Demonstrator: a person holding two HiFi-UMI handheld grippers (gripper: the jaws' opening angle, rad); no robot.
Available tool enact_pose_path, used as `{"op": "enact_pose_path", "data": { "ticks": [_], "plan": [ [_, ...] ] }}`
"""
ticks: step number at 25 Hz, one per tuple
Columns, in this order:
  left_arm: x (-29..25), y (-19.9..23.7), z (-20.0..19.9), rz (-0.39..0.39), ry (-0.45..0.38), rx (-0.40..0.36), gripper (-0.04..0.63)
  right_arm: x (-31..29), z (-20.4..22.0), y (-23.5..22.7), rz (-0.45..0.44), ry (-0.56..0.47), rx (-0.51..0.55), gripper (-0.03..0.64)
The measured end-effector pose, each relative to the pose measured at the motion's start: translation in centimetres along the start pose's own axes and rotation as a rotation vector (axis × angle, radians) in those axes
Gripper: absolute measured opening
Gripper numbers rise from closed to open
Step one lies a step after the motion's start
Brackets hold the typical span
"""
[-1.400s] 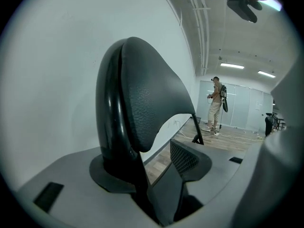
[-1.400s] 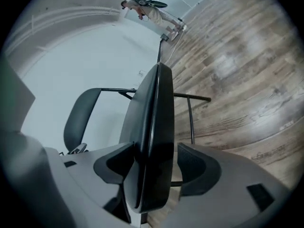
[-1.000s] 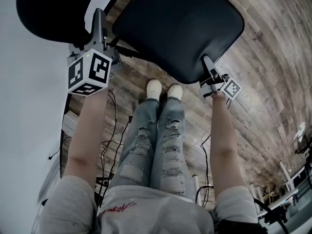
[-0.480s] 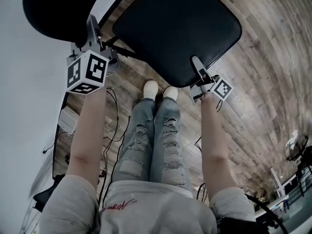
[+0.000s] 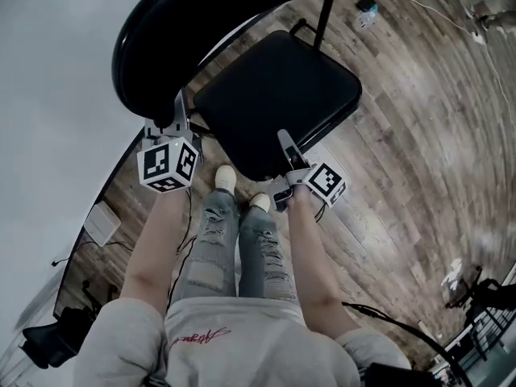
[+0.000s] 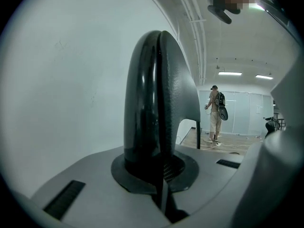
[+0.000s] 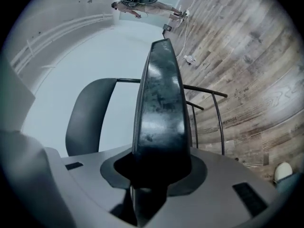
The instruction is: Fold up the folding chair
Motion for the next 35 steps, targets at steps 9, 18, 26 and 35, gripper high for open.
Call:
{"op": "enact_pose_path", "data": {
  "ticks": [9,18,26,35],
  "plan": [
    [-0.2,1.1,-3.6,0.091,-0.024,-0.07,0.018,-5.8,0.9,8.3,0.253,0.016,0.016,0.147],
    [-3.0,3.9,-5.6,0.17,0.015,-0.073,0.018,-12.7,1.3,14.4,0.337,0.026,0.005,0.127],
    [-6.3,7.5,-6.2,0.185,0.047,-0.01,0.018,-16.7,1.4,16.0,0.388,0.026,-0.001,0.127],
    [-8.8,11.4,-7.3,0.151,0.07,0.049,0.018,-20.2,1.9,17.8,0.454,0.032,0.015,0.129]
  ]
}}
Point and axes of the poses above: the fingertips, and each gripper's own axes: x backward along the fingers, y to its left, z out of its underside, the point moved 1 cm from there along x, backward along the fingers, and after that the axes turned 3 degrees about y, right-handed, at the moved point
